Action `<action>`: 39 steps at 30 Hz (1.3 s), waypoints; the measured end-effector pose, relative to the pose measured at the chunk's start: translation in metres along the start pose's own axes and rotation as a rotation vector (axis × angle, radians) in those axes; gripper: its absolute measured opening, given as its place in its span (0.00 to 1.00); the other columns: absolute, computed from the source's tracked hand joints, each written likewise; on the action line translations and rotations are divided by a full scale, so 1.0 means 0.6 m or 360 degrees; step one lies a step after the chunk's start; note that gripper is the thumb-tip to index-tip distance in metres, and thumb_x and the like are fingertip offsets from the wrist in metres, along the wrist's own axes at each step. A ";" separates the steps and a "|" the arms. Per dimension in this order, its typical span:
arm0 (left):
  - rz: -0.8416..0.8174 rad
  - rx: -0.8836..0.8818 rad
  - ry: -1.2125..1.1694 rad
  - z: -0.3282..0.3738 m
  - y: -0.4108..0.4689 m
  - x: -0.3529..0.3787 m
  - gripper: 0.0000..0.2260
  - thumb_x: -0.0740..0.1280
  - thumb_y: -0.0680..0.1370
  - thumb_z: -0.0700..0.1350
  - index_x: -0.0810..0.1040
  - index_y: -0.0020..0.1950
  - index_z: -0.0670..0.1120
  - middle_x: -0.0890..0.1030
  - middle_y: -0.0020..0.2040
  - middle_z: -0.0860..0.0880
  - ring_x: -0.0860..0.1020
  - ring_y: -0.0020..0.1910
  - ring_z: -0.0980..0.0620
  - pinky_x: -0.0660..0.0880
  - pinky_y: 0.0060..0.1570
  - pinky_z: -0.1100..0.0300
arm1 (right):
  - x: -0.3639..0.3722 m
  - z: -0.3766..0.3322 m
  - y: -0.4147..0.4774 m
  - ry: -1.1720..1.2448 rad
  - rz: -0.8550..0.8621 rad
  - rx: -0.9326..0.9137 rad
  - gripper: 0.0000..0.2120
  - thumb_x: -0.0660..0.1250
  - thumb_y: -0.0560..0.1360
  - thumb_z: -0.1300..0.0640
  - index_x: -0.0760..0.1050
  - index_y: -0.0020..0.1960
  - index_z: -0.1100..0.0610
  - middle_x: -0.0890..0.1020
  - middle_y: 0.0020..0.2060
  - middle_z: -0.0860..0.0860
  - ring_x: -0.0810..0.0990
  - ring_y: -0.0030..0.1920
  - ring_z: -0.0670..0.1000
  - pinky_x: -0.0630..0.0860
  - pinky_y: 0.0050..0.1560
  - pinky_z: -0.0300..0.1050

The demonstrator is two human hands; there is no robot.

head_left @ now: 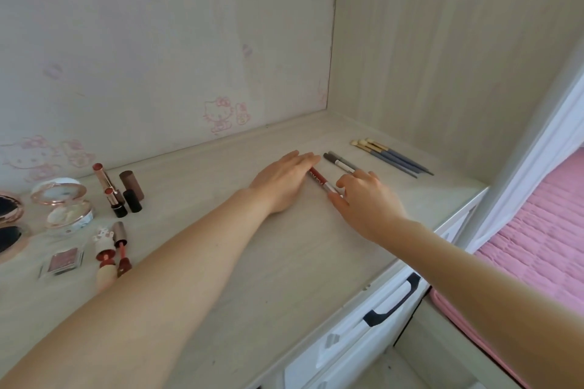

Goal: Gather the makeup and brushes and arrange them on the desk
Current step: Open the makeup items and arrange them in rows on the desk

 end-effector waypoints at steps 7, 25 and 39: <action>0.0042 0.0132 0.0114 -0.005 0.007 0.004 0.19 0.55 0.82 0.38 0.66 0.73 0.49 0.66 0.73 0.49 0.61 0.74 0.49 0.58 0.71 0.58 | 0.007 0.000 0.008 -0.0009 0.0051 -0.0012 0.13 0.59 0.79 0.49 0.76 0.55 0.55 0.76 0.54 0.51 0.72 0.57 0.54 0.72 0.53 0.48; 0.0147 0.0044 0.0011 -0.002 -0.142 -0.087 0.01 0.60 0.80 0.47 0.70 0.51 0.51 0.74 0.50 0.50 0.73 0.52 0.48 0.73 0.49 0.49 | -0.051 -0.065 -0.054 0.0451 0.0043 -0.0095 0.06 0.61 0.79 0.54 0.74 0.54 0.53 0.78 0.39 0.49 0.77 0.37 0.50 0.80 0.40 0.50; 0.0459 -0.0099 -0.0321 -0.017 -0.386 -0.191 0.07 0.55 0.82 0.51 0.71 0.50 0.51 0.72 0.40 0.55 0.68 0.46 0.55 0.70 0.47 0.53 | -0.103 -0.234 -0.147 0.0748 -0.0093 -0.0256 0.11 0.54 0.81 0.56 0.75 0.49 0.54 0.82 0.40 0.49 0.70 0.28 0.43 0.66 0.27 0.33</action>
Point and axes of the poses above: each hand's wrist, its own y-axis towards the middle knuckle, its own x-axis out of the palm, z = x × y, the point moved 6 cm from there along y, towards the middle knuckle
